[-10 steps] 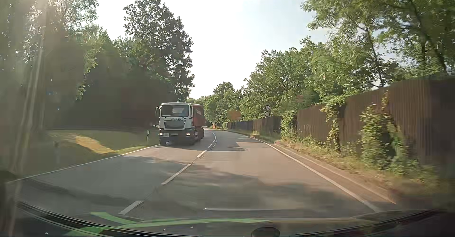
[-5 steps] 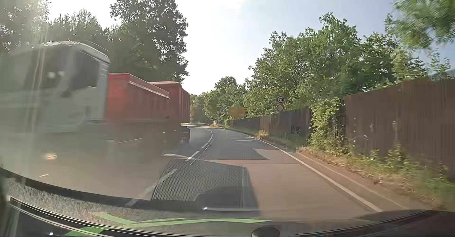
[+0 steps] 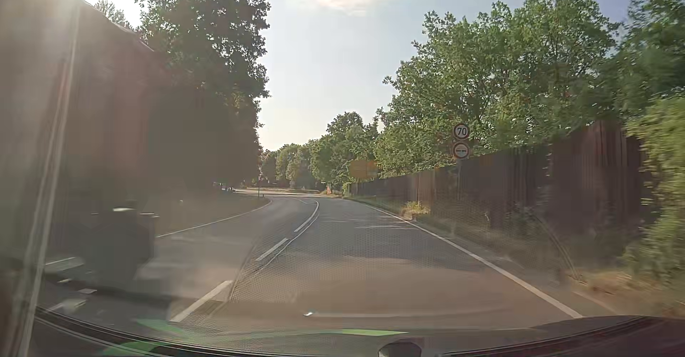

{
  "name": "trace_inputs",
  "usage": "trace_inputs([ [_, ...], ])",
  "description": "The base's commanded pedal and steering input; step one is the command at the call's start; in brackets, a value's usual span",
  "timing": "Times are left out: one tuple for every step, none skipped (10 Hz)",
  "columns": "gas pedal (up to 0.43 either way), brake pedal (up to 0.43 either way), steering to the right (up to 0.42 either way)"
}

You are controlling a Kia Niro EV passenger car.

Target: Follow the waypoints while adhering to traffic rules and regulations

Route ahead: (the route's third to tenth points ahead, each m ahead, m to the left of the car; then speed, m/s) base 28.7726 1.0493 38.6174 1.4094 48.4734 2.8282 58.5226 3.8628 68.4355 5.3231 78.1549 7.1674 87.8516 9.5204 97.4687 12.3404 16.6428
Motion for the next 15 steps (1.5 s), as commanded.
trace_inputs([
  [0.157, 0.000, -0.016],
  [0.157, 0.000, -0.016],
  [0.157, 0.000, -0.016],
  [0.157, 0.000, -0.017],
  [0.157, 0.000, -0.017],
  [0.157, 0.000, -0.017],
  [0.157, 0.000, -0.017],
  [0.157, 0.000, -0.017],
  [0.157, 0.000, -0.016],
  [0.157, 0.000, -0.015],
  [0.150, 0.000, -0.015],
  [0.150, 0.000, -0.015],
  [0.150, 0.000, -0.016],
  [0.150, 0.000, -0.016],
  [0.150, 0.000, -0.017],
])
